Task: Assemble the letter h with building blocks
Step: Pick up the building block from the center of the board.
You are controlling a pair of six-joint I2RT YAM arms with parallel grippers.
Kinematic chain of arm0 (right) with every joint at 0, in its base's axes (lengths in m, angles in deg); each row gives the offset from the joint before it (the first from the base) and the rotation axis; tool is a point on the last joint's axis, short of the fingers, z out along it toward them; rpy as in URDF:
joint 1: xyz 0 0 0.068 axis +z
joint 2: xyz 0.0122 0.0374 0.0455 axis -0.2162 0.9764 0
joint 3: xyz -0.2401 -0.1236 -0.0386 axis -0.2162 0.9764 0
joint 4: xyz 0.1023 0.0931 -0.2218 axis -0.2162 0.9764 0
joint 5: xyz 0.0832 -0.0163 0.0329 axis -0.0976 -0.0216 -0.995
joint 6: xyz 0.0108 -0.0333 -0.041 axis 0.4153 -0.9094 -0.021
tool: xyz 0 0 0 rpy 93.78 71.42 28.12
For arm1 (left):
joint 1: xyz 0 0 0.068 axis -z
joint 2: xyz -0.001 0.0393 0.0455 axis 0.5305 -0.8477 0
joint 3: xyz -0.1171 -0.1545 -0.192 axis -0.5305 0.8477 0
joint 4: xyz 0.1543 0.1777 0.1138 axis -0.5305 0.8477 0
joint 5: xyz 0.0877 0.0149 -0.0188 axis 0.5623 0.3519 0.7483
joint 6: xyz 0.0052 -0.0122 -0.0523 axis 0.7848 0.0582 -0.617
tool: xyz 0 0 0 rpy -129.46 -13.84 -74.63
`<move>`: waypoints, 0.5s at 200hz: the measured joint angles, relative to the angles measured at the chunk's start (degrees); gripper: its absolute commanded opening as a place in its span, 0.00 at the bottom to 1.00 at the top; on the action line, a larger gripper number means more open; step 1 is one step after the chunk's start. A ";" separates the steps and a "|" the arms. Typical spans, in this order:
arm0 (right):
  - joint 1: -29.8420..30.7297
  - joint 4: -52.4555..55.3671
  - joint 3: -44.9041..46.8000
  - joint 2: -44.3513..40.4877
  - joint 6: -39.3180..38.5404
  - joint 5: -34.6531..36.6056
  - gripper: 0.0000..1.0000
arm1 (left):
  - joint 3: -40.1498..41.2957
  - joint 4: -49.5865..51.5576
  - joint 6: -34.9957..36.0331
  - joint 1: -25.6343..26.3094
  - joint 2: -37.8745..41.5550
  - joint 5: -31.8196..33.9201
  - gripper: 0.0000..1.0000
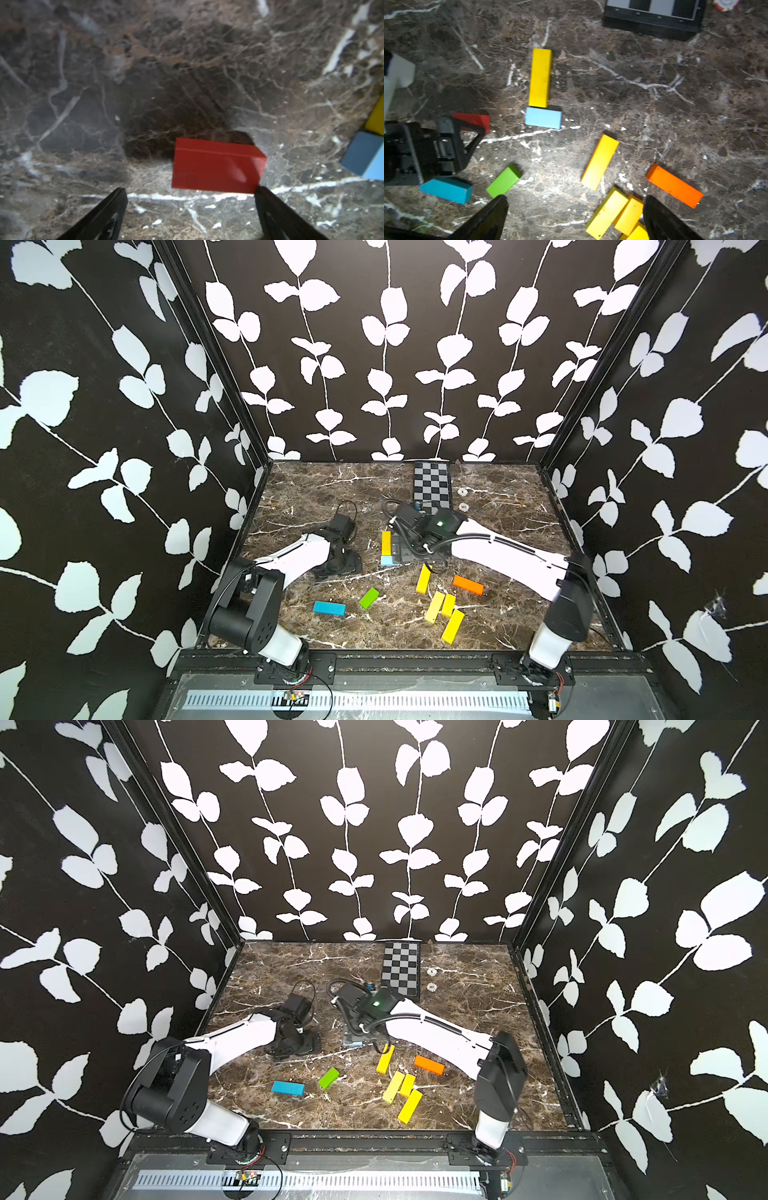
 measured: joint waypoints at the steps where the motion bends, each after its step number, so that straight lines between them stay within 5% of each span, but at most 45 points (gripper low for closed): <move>1: -0.07 0.00 0.44 -0.24 0.00 0.09 0.98 | -0.04 -0.02 0.02 0.04 -0.04 0.04 0.96; 49: -1.33 -1.18 7.48 -2.62 1.11 0.15 0.93 | -3.65 -0.22 0.66 1.05 -4.57 1.38 0.87; 100: -2.03 -2.43 7.50 -2.14 1.46 -0.24 0.89 | -4.42 -1.33 0.55 1.22 -7.06 1.81 0.60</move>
